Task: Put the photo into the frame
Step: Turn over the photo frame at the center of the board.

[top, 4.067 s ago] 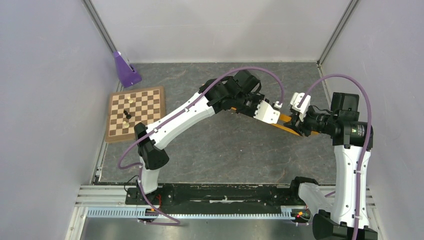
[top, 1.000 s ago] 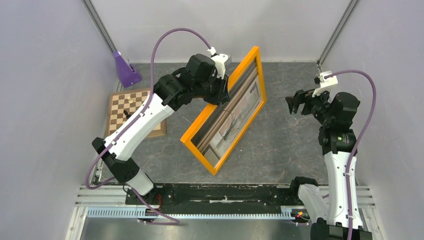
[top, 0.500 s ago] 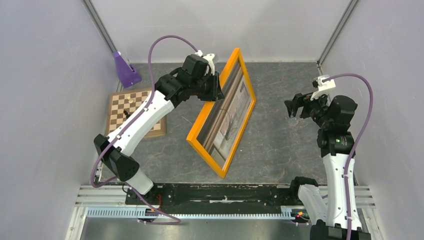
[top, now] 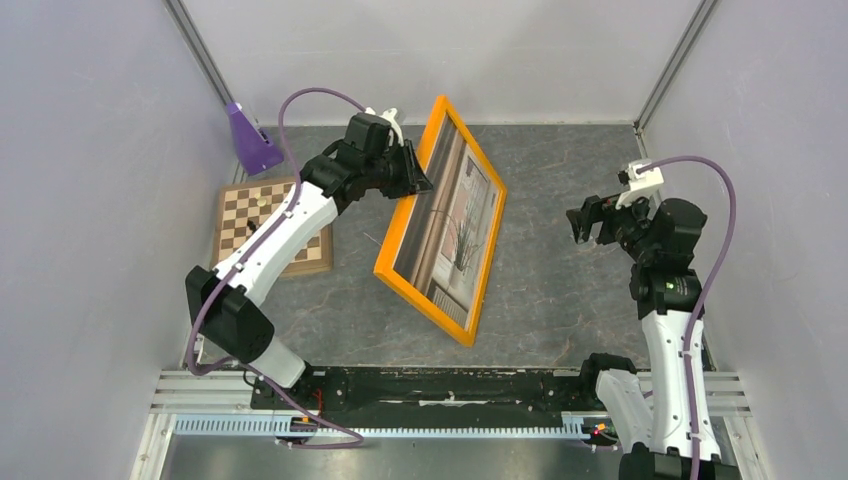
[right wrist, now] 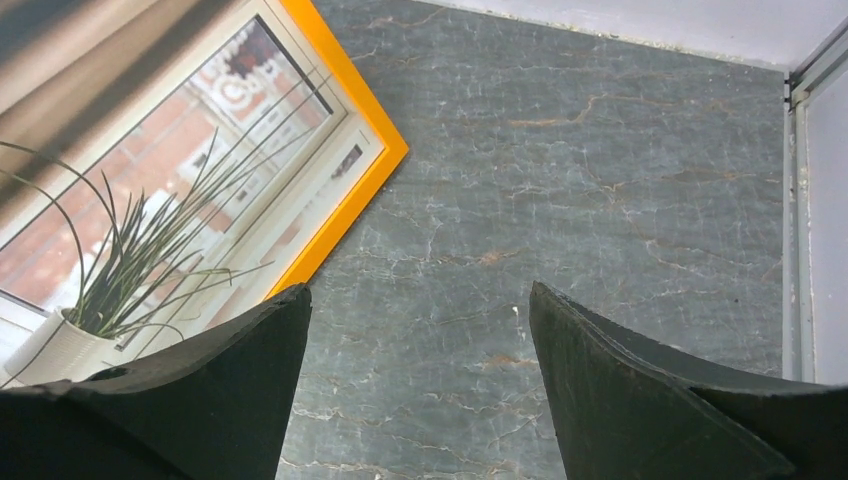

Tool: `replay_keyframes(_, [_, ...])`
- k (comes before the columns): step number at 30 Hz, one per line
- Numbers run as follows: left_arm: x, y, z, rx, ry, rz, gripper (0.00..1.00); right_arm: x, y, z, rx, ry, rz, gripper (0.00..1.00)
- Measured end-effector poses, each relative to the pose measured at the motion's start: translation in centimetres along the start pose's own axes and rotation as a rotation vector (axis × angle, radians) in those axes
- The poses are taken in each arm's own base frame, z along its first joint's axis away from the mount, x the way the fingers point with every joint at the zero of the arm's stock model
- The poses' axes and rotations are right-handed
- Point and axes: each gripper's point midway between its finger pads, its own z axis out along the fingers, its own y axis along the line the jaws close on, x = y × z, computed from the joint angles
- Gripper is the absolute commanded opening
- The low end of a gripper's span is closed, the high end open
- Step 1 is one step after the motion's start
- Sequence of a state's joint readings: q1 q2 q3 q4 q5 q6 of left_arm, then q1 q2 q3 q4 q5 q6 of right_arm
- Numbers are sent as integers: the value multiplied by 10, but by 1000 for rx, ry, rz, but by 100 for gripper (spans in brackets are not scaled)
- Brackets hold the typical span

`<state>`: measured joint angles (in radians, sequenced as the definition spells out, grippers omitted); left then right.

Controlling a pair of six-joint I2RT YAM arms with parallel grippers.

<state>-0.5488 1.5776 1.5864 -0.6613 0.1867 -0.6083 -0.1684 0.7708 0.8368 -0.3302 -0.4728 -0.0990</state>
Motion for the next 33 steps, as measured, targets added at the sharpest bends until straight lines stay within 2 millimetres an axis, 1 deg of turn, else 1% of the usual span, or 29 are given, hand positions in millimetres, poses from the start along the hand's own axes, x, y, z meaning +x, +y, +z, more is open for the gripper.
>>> replay_keyframes(7, [8, 24, 1, -3, -42, -61, 2, 32, -1, 8, -10, 49, 1, 83])
replay_keyframes(10, [15, 32, 7, 12, -52, -84, 2, 46, -1, 13, -23, 68, 6, 83])
replay_keyframes(19, [47, 53, 51, 113, -21, -174, 2, 92, 8, 27, -91, 112, 36, 83])
replay_keyframes(22, [60, 62, 64, 143, -10, -206, 2, 98, 9, 30, -104, 117, 39, 83])
replay_keyframes(27, [77, 72, 86, 181, 2, -251, 2, 102, 8, 35, -113, 111, 30, 83])
replay_keyframes(30, [88, 82, 102, 192, 6, -283, 2, 105, 7, 36, -113, 111, 23, 83])
replay_keyframes(33, [94, 90, 116, 201, 5, -304, 3, 105, 7, 37, -113, 108, 17, 83])
